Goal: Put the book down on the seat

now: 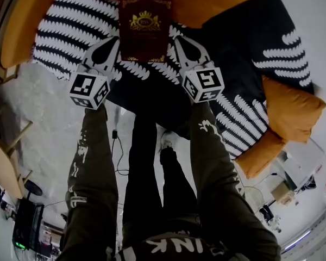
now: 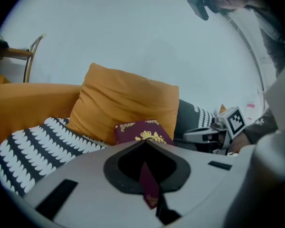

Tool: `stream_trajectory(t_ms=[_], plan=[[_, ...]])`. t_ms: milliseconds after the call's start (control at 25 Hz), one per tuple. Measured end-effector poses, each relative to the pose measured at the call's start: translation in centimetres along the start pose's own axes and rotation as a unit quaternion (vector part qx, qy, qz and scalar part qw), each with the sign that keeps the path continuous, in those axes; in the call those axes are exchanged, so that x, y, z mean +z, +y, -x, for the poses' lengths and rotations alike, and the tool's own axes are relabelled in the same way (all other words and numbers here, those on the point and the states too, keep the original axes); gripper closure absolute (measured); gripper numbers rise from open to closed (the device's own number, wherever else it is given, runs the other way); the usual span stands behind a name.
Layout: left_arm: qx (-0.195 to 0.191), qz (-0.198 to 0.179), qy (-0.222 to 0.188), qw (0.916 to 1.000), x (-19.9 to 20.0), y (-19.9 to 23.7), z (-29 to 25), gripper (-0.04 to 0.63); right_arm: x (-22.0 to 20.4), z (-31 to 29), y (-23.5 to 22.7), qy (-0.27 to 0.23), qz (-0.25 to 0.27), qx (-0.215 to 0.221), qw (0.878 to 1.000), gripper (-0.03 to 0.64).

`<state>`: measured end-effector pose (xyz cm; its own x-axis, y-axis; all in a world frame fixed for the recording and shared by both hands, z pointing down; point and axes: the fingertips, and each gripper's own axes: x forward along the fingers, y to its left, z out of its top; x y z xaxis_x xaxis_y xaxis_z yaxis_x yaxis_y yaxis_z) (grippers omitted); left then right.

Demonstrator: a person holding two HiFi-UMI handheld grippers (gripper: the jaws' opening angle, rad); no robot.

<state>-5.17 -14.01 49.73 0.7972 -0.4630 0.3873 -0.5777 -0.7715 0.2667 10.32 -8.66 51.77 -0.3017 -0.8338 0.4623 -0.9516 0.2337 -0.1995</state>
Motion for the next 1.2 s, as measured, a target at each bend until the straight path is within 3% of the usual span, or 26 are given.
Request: stream_trajectory(t_ms=[320, 680, 1200], plan=[[0.016, -0.054, -0.069, 0.996, 11.1, -5.8, 6.7, 0.591, 11.3, 7.2, 5.9, -0.088, 0.071, 0.037, 0.993, 0.607], [0.029, -0.113, -0.14, 0.9832, 24.4, -17.6, 18.3, 0.591, 24.4, 22.3, 14.0, -0.18, 0.133, 0.072, 0.972, 0.607], [0.057, -0.173, -0.193, 0.9641, 32.5, -38.4, 37.1, 0.591, 33.2, 48.9, 24.1, -0.264, 0.178, 0.089, 0.944, 0.607]])
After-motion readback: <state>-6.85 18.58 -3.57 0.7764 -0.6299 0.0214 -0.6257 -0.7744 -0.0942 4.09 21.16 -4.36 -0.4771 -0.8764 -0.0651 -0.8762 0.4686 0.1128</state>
